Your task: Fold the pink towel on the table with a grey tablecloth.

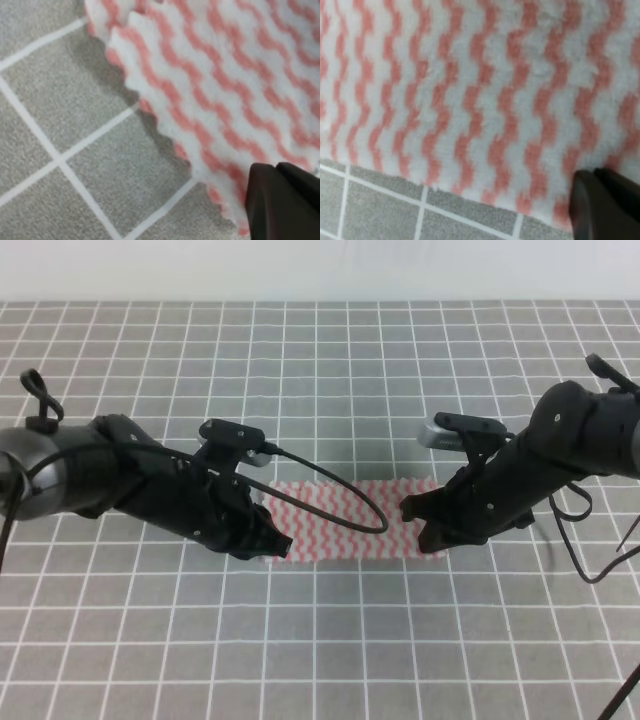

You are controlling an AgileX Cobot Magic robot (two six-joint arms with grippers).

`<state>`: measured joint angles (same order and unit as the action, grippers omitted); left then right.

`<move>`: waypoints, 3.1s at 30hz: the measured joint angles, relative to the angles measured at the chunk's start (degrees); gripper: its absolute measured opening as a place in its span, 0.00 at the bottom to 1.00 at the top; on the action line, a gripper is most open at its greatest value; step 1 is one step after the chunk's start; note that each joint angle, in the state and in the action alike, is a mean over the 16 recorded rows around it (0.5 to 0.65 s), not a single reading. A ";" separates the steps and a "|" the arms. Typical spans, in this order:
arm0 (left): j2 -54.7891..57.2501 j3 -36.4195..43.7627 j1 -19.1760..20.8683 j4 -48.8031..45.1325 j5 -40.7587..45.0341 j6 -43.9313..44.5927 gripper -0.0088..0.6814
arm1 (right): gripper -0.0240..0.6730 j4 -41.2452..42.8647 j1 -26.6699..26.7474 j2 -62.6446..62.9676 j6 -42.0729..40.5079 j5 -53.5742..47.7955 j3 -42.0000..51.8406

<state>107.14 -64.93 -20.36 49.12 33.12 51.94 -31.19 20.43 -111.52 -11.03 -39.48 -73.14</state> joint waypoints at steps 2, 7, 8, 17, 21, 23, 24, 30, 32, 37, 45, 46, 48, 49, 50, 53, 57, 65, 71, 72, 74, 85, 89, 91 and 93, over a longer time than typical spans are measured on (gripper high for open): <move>-0.34 -0.47 0.00 -0.01 0.42 0.05 0.01 | 0.01 -0.02 -0.01 0.55 0.02 0.06 -0.01; -1.76 -1.85 0.00 0.74 1.05 0.14 0.01 | 0.01 0.00 0.00 2.30 0.05 0.81 -0.05; -1.97 -2.13 0.00 1.04 1.12 0.16 0.01 | 0.01 0.03 -0.01 2.66 0.09 1.05 -0.06; -1.45 -3.83 0.01 4.86 0.45 0.40 0.01 | 0.05 0.37 -0.70 4.74 1.01 3.59 -0.10; 0.56 -3.90 0.10 6.38 -0.29 0.60 0.01 | 0.12 0.26 -1.29 4.80 1.48 4.37 -0.09; 1.64 -3.90 0.21 6.85 -0.53 0.71 0.01 | 0.17 0.16 -1.58 4.70 1.73 4.51 -0.09; 2.13 -3.90 0.28 7.03 -0.61 0.74 0.01 | 0.19 0.10 -1.73 4.61 1.89 4.54 -0.09; 4.50 -3.90 0.66 7.46 -0.83 0.92 0.01 | 0.32 -0.26 -2.29 3.50 2.51 4.44 -0.08; 5.05 -3.90 0.79 7.52 -0.90 0.97 0.01 | 0.35 -0.38 -2.34 2.98 2.64 4.43 -0.08; 5.85 -3.90 1.00 7.70 -0.83 1.04 0.01 | 0.38 -0.64 -2.35 1.50 2.96 4.48 -0.09; 6.10 -3.90 1.01 7.90 -0.56 1.07 0.01 | 0.38 -1.54 -2.35 -0.27 3.05 4.82 -0.09; 6.10 -3.90 1.01 7.91 -0.52 1.07 0.01 | 0.38 -1.68 -2.35 -0.40 3.05 4.91 -0.09; 6.10 -3.90 1.01 7.94 -0.45 1.07 0.01 | 0.38 -1.94 -2.35 -0.63 3.05 5.09 -0.09; 6.10 -3.90 1.01 7.94 -0.42 1.07 0.01 | 0.39 -2.06 -2.35 -0.74 3.05 5.19 -0.09; 6.10 -3.90 1.01 7.94 -0.40 1.07 0.01 | 0.39 -2.19 -2.35 -0.86 3.05 5.27 -0.09; 6.10 -3.90 1.01 7.91 -0.36 1.07 0.01 | 0.39 -2.67 -2.35 -1.23 3.05 5.51 -0.08; 6.10 -3.90 1.01 7.91 -0.33 1.07 0.01 | 0.39 -3.59 -2.35 -1.70 2.79 5.73 -0.10; 6.10 -3.90 1.01 7.88 -0.31 1.09 0.01 | 0.36 -5.57 -2.35 -2.45 1.91 5.00 -0.61; 6.07 -3.90 1.02 7.94 -0.28 1.12 0.01 | 0.30 -6.31 -2.36 -2.62 1.39 3.88 -1.24; 6.07 -3.90 1.02 7.94 -0.27 1.13 0.01 | 0.28 -6.27 -2.36 -2.62 1.40 3.72 -1.34; 6.07 -3.90 1.02 7.94 -0.24 1.16 0.01 | 0.24 -6.11 -2.36 -2.62 1.43 3.48 -1.53; 6.10 -3.90 1.01 7.95 -0.05 1.30 0.01 | 0.05 -5.45 -2.37 -2.23 1.50 2.08 -2.93; 6.10 -3.90 1.01 7.93 -0.01 1.34 0.01 | 0.02 -6.31 -2.30 -1.97 1.02 1.10 -3.90; 6.10 -3.90 1.01 7.97 0.00 1.36 0.01 | 0.02 -7.73 -2.21 -1.86 0.08 0.54 -4.40; 6.10 -3.90 1.01 8.05 0.02 1.38 0.01 | 0.02 -9.69 -2.05 -1.71 -1.24 -0.08 -4.87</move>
<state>113.24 -68.83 -19.35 57.17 33.14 53.32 -40.87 18.38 -113.23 -12.27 -39.56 -78.01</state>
